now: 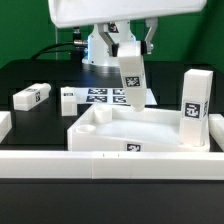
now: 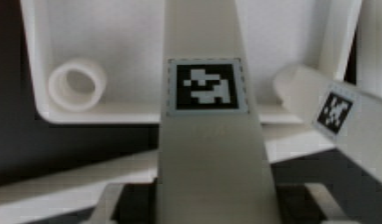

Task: Assemble desk

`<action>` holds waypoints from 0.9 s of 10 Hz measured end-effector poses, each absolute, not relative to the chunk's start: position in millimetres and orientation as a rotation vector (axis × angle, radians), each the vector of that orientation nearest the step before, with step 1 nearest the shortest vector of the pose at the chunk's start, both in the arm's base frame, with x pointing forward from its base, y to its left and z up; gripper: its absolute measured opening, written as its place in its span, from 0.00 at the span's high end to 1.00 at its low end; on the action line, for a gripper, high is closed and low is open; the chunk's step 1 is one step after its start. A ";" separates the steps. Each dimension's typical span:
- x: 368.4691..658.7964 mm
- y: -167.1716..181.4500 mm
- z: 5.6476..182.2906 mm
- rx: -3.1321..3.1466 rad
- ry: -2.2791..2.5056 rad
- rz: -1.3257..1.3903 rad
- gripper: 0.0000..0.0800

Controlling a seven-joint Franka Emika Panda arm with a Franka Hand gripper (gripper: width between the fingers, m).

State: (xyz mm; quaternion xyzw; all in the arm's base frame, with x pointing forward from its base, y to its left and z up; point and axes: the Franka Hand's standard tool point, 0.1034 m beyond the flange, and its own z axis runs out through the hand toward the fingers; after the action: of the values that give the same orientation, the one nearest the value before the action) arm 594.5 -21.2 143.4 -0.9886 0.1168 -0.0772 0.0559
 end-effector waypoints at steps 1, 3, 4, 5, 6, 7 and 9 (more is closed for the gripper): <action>598.4 -22.9 142.8 -3.008 0.361 -0.363 0.64; 598.2 -26.5 140.7 -3.015 0.364 -0.525 0.64; 599.6 -32.3 145.0 -3.021 0.348 -0.612 0.64; 599.5 -34.7 150.2 -3.020 0.351 -0.613 0.64; 600.7 -36.3 154.3 -3.017 0.354 -0.627 0.64; 600.7 -36.4 155.7 -3.016 0.355 -0.630 0.64; 600.4 -36.3 154.7 -3.016 0.356 -0.627 0.64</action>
Offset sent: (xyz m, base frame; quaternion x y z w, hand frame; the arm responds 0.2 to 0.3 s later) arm -0.0073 -0.0221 0.0161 -0.0338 0.1950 -0.0525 0.9788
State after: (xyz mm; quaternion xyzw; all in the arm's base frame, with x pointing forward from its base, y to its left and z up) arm 600.4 -36.3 154.7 -0.9724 0.1149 -0.2022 0.0201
